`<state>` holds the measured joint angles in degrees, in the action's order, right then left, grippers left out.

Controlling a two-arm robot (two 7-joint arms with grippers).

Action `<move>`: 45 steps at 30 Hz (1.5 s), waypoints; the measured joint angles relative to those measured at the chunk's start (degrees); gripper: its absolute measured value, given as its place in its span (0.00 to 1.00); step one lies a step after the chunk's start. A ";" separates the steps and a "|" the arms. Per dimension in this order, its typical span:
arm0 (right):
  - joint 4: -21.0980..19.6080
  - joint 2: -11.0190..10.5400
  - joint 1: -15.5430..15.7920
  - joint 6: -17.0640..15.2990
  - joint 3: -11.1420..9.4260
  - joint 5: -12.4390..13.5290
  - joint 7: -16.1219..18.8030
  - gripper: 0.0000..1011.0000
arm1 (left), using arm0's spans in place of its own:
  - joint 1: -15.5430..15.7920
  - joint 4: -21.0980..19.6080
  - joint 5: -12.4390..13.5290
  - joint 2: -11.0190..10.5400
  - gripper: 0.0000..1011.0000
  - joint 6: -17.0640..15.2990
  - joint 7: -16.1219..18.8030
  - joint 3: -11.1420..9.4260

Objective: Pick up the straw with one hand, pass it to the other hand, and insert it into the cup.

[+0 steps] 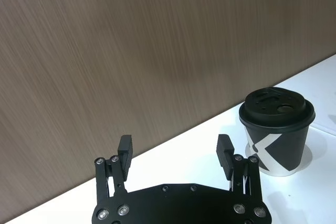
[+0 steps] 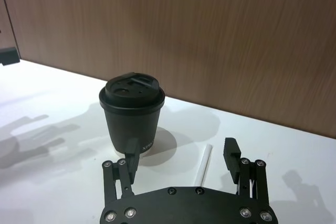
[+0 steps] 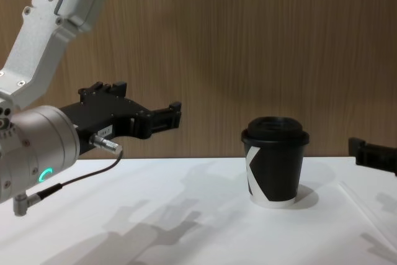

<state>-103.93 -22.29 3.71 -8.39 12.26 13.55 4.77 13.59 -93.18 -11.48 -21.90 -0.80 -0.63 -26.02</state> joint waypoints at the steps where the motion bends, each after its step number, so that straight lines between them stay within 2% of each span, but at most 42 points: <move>1: 0.00 -0.08 -0.01 -0.10 0.02 -0.05 0.06 0.99 | 0.00 0.00 0.00 0.00 0.99 0.00 0.00 0.00; 11: -0.10 -0.33 0.07 -2.63 0.09 -0.51 0.84 0.99 | 0.00 0.00 0.00 0.00 0.99 0.00 0.00 0.00; 28: -0.28 2.20 2.20 -6.45 -1.29 1.34 0.42 0.99 | 0.00 0.00 0.00 0.00 0.99 0.00 0.00 0.00; 45: -0.94 2.05 4.22 -8.69 -2.39 1.50 1.29 0.99 | 0.00 0.00 0.00 0.00 0.99 0.00 0.00 0.00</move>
<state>-104.87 -20.25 7.94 -17.09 9.87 15.06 6.07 13.59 -93.18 -11.48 -21.89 -0.80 -0.63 -26.02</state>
